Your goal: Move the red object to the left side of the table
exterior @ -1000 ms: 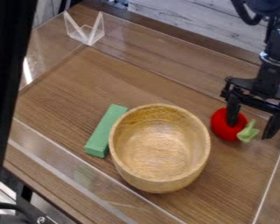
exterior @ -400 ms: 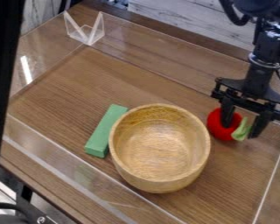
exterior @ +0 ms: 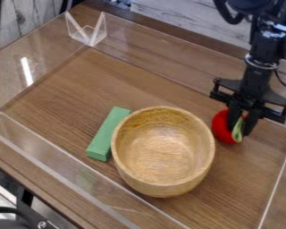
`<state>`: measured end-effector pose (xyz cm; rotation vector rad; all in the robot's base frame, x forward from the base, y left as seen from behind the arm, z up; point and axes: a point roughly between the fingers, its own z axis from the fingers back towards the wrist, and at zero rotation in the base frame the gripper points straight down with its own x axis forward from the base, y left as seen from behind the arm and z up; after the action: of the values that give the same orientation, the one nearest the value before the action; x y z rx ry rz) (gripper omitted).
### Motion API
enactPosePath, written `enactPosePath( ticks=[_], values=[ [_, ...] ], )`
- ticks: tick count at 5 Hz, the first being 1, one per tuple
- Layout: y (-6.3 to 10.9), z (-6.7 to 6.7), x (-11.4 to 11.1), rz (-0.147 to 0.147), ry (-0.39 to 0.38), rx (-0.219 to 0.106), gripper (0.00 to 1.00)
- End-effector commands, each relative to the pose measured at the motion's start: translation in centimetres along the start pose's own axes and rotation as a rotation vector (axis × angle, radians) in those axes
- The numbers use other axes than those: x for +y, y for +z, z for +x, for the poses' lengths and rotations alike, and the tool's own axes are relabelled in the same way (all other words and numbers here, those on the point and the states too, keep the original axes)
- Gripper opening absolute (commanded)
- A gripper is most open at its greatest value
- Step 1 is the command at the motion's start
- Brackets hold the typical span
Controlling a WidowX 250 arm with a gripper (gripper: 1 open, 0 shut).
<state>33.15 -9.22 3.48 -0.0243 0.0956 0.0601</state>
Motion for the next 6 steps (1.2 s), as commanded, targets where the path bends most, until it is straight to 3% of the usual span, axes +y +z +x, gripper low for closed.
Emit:
enactPosePath(
  ticks=[1,3,4,5,6],
  values=[
    [4.8,-0.1,1.2,-0.018,-0.025,-0.095,0.00],
    [9.7,-1.5,5.9,-0.035,-0.019,-0.162,0.00],
    [10.9,-1.6,8.6,-0.043,0.069,-0.179,0.00],
    [11.5,-1.5,10.6,-0.046,0.107,-0.190,0.00],
    [11.4,-2.2,11.5,-0.049,0.043,-0.193,0.00]
  ],
)
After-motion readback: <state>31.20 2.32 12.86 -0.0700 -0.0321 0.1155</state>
